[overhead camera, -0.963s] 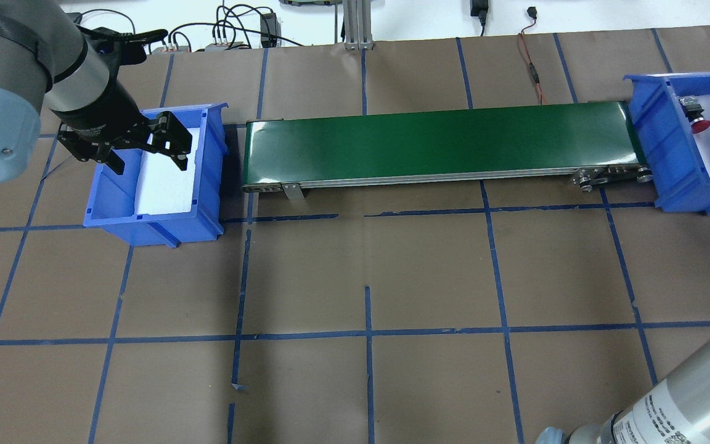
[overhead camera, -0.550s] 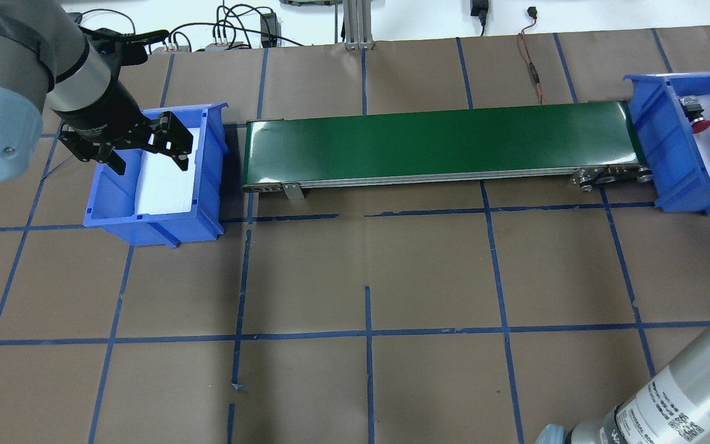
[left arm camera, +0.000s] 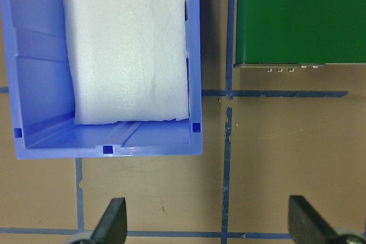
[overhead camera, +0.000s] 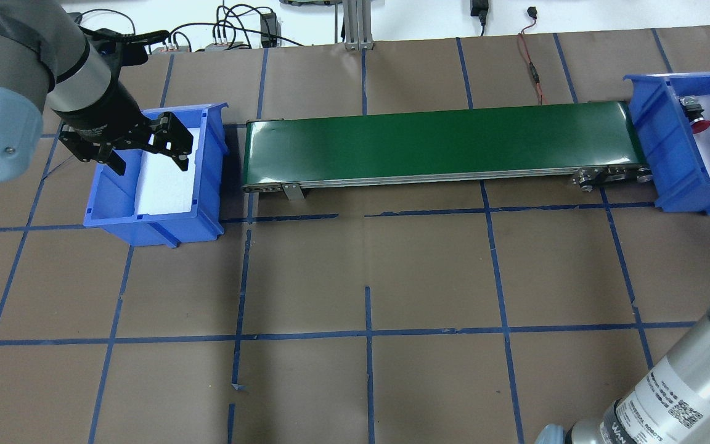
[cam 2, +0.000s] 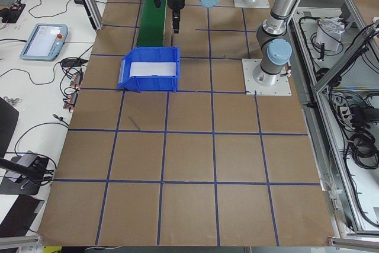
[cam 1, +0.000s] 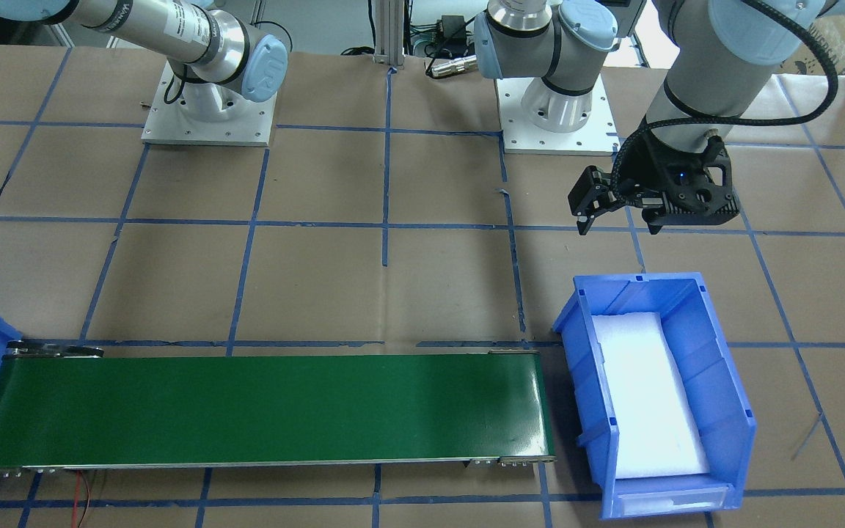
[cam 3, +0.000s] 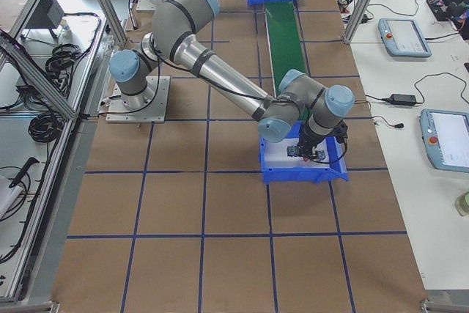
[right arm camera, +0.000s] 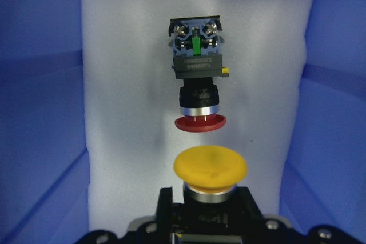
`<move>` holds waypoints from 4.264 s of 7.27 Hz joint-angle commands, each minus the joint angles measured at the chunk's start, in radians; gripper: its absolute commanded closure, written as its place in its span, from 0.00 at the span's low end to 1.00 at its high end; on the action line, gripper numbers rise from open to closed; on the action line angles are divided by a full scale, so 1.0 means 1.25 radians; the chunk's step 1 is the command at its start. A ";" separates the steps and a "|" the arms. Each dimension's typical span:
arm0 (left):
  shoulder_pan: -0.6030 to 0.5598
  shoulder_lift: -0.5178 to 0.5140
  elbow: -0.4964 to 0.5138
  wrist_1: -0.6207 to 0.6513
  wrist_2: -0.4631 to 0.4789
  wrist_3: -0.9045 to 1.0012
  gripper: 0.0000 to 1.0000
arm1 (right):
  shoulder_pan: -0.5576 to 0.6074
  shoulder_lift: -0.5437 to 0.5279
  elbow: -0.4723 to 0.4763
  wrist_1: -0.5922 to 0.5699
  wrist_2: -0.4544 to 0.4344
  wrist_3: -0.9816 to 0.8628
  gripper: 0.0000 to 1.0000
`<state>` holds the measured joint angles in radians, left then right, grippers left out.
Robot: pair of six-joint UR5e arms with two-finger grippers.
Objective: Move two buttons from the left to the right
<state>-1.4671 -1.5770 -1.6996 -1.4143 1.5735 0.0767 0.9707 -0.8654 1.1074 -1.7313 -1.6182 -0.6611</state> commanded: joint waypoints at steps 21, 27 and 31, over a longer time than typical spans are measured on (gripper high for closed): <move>0.002 -0.006 -0.001 0.012 0.004 0.000 0.00 | 0.523 -0.414 0.236 0.012 0.048 0.442 0.00; 0.003 -0.032 0.039 0.011 0.003 0.000 0.00 | 0.470 -0.415 0.259 0.020 0.005 0.469 0.00; 0.000 -0.031 0.032 0.013 0.002 -0.001 0.00 | 0.469 -0.415 0.259 0.022 0.005 0.468 0.00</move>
<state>-1.4669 -1.6157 -1.6601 -1.3988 1.5755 0.0752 1.5584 -1.3836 1.4312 -1.7048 -1.6122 -0.0765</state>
